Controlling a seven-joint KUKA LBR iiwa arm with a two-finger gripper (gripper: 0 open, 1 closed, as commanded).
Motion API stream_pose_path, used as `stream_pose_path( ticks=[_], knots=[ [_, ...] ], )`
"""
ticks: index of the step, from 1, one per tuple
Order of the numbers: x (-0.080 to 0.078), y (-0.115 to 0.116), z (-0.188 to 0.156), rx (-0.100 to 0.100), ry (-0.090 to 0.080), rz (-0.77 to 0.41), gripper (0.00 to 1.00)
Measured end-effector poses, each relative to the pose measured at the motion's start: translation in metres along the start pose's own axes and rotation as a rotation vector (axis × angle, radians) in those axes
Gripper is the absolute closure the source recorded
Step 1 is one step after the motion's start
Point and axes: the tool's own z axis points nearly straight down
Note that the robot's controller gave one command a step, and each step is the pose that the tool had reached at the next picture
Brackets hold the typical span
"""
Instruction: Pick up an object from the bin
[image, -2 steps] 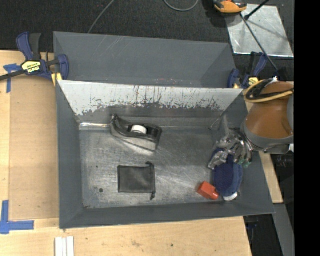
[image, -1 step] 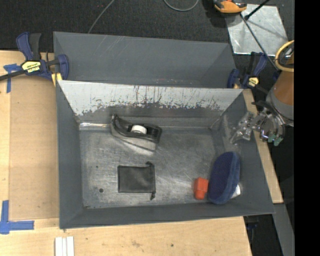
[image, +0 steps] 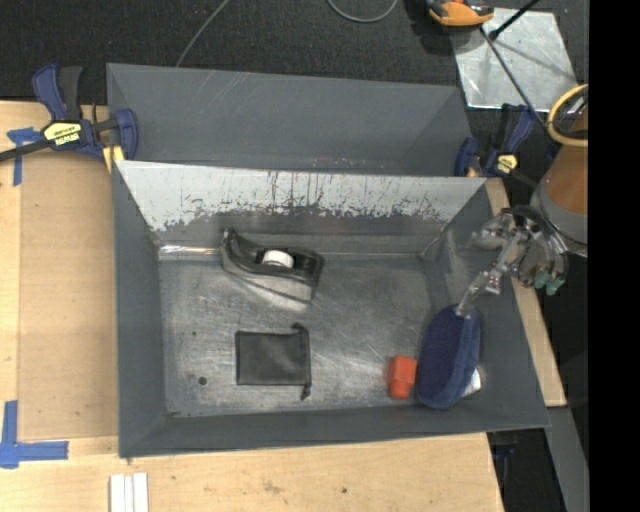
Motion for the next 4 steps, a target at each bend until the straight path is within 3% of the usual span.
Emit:
stream_pose_path(
  ticks=[1, 2, 3, 4],
  knots=[
    [0.031, -0.03, 0.118, -0.004, -0.005, -0.137, 0.0],
    [0.028, -0.029, 0.116, -0.005, -0.017, -0.138, 1.0],
    [0.036, -0.019, 0.004, -0.001, -0.009, -0.148, 1.0],
    [0.054, -0.036, 0.08, 0.0, 0.008, -0.237, 1.0]
  ],
)
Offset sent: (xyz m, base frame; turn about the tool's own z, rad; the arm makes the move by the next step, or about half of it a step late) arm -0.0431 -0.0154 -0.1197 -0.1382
